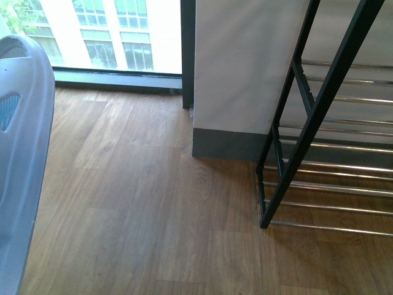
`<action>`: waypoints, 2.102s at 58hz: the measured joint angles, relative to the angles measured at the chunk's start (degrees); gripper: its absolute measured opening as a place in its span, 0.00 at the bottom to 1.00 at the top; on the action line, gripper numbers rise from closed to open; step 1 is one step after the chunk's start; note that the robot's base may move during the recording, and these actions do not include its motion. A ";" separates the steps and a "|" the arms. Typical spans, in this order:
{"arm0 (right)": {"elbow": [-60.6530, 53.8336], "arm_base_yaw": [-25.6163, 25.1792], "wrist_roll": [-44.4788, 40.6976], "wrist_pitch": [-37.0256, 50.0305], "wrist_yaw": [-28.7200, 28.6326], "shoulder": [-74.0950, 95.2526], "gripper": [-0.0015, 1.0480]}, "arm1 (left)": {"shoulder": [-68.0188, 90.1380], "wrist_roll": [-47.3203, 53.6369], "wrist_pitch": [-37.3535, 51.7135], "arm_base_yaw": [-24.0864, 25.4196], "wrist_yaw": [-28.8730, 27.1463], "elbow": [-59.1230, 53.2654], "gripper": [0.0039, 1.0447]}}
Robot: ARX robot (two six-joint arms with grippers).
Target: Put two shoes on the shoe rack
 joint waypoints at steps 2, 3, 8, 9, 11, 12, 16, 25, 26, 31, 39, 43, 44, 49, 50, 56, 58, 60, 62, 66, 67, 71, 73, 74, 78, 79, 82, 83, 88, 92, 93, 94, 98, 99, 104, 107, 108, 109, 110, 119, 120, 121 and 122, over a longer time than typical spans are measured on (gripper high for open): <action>0.00 0.00 0.00 0.00 0.00 0.00 0.01 | 0.00 0.00 0.00 0.00 -0.02 0.00 0.01; 0.00 0.00 0.00 0.00 0.00 0.00 0.01 | 0.00 0.00 0.00 0.00 -0.02 0.00 0.01; -0.02 0.00 0.00 0.00 0.00 0.00 0.01 | -0.02 0.00 0.00 0.00 -0.02 0.00 0.01; -0.02 0.00 0.00 0.00 0.00 0.00 0.01 | -0.02 0.00 0.00 0.00 -0.02 0.00 0.01; -0.02 0.00 0.00 0.00 0.00 -0.02 0.01 | -0.02 0.00 0.00 0.00 -0.02 0.00 0.01; -0.02 0.00 0.00 0.00 0.00 0.00 0.01 | -0.02 0.00 0.00 0.00 -0.02 0.00 0.01; -0.13 0.00 0.00 0.00 0.00 0.00 0.01 | -0.02 0.02 0.00 0.00 -0.02 -0.02 0.01; -0.22 0.00 0.00 0.00 0.00 0.00 0.01 | -0.02 0.00 -0.02 0.00 -0.02 -0.04 0.01; -0.22 0.00 0.00 0.00 0.00 0.00 0.01 | -0.02 0.00 -0.02 0.00 0.00 -0.04 0.01; -0.22 0.00 0.00 0.00 0.00 0.00 0.01 | -0.02 0.00 -0.02 0.00 0.00 -0.04 0.01; -0.22 0.00 0.00 0.00 0.00 0.00 0.01 | -0.02 -0.04 -0.02 0.00 -0.02 -0.04 0.01; -0.22 0.00 0.00 0.00 -0.02 0.00 0.01 | -0.02 -0.02 0.00 0.00 -0.02 -0.04 0.01; -0.22 0.00 0.00 0.00 0.00 0.00 0.01 | -0.02 -0.07 0.00 0.00 -0.02 -0.04 0.01; -0.22 0.00 0.02 0.00 0.00 -0.02 0.01 | -0.02 -0.15 -0.02 0.00 -0.02 -0.04 0.01; -0.22 0.00 0.00 0.00 -0.02 -0.02 0.01 | -0.02 -0.15 -0.02 0.00 -0.02 -0.04 0.01; -0.22 0.00 0.00 0.00 0.00 0.00 0.01 | -0.02 -0.17 -0.02 0.00 -0.02 -0.04 0.01; -0.22 0.00 0.00 0.00 0.00 -0.02 0.01 | -0.02 -0.17 -0.02 0.00 -0.02 -0.04 0.01; -0.22 0.00 0.00 0.00 0.00 0.00 0.01 | -0.02 -0.15 -0.02 0.00 -0.02 -0.04 0.01; -0.22 0.00 0.00 0.00 0.00 -0.02 0.01 | -0.02 -0.17 0.00 0.00 -0.02 -0.04 0.01; -0.22 0.00 0.00 0.00 0.00 -0.02 0.01 | -0.02 -0.17 -0.02 0.00 -0.02 -0.04 0.01; -0.22 0.00 0.00 0.00 0.00 -0.02 0.01 | -0.02 -0.17 -0.02 0.00 -0.02 -0.04 0.01; -0.22 0.00 0.00 0.00 -0.02 0.00 0.01 | -0.02 -0.15 -0.02 0.00 -0.02 -0.04 0.01; -0.39 0.09 0.15 0.55 0.57 0.11 0.01 | -0.02 -0.17 -0.02 0.00 -0.02 -0.04 0.01; -0.94 0.33 0.57 2.80 1.90 0.57 0.01 | -0.02 -0.20 -0.02 0.00 -0.02 -0.04 0.01; -1.68 0.44 0.90 8.85 4.07 2.19 0.01 | -0.02 -0.17 -0.02 0.00 -0.02 -0.04 0.01; -1.68 0.42 0.96 9.77 4.33 2.56 0.01 | -0.02 -0.17 -0.02 0.00 -0.02 -0.04 0.01; -0.92 0.28 1.22 11.89 4.70 4.20 0.01 | -0.02 -0.17 -0.02 0.00 -0.02 -0.04 0.01; -0.24 0.26 1.22 12.02 4.70 4.98 0.01 | -0.02 -0.17 -0.02 0.00 -0.02 -0.04 0.01; 2.73 0.26 0.61 10.91 4.35 7.85 0.01 | -0.02 -0.17 -0.02 0.00 -0.02 -0.04 0.01; 6.54 -0.04 -0.57 8.37 2.99 11.37 0.01 | -0.02 -0.17 -0.02 0.00 -0.02 -0.04 0.01; 7.21 -0.11 -0.79 7.93 2.78 12.00 0.01 | -0.02 -0.17 -0.02 0.00 -0.02 -0.04 0.01; 8.63 -0.28 -1.14 7.04 2.47 13.31 0.01 | -0.02 -0.17 -0.02 0.00 -0.02 -0.04 0.01; 12.00 -0.66 -2.71 5.25 1.86 16.61 0.01 | -0.02 -0.17 -0.02 0.00 -0.02 -0.04 0.01; 12.70 -0.76 -3.04 4.90 1.75 17.27 0.01 | -0.02 -0.17 -0.02 0.00 -0.02 -0.04 0.01; 17.49 -1.38 -4.96 3.21 1.36 21.70 0.01 | -0.02 -0.17 0.00 0.00 -0.02 -0.04 0.01; 20.26 -1.64 -6.40 1.90 1.22 24.06 0.01 | -0.02 -0.17 -0.02 0.00 -0.02 -0.04 0.01; 21.00 -1.70 -6.88 1.49 1.14 24.65 0.01 | -0.02 -0.17 -0.02 0.00 -0.02 -0.04 0.01; 22.40 -1.81 -7.37 0.61 0.94 25.81 0.01 | -0.02 -0.17 0.00 0.00 -0.02 -0.04 0.01; 23.10 -1.86 -7.65 0.11 0.74 26.38 0.01 | -0.02 -0.17 0.00 0.00 -0.02 -0.04 0.01; 32.00 -1.99 -12.61 -5.49 1.16 34.18 0.01 | -0.02 -0.17 -0.02 0.00 -0.02 -0.04 0.01; 33.03 -2.05 -13.25 -6.08 1.38 35.19 0.01 | -0.02 -0.17 0.00 0.00 -0.02 -0.04 0.01; 33.94 -2.12 -13.68 -6.54 1.60 36.13 0.01 | -0.02 -0.17 -0.02 0.00 -0.02 -0.04 0.01; 35.30 -2.34 -14.36 -7.13 1.75 37.55 0.01 | -0.02 -0.17 -0.02 0.00 -0.02 -0.04 0.01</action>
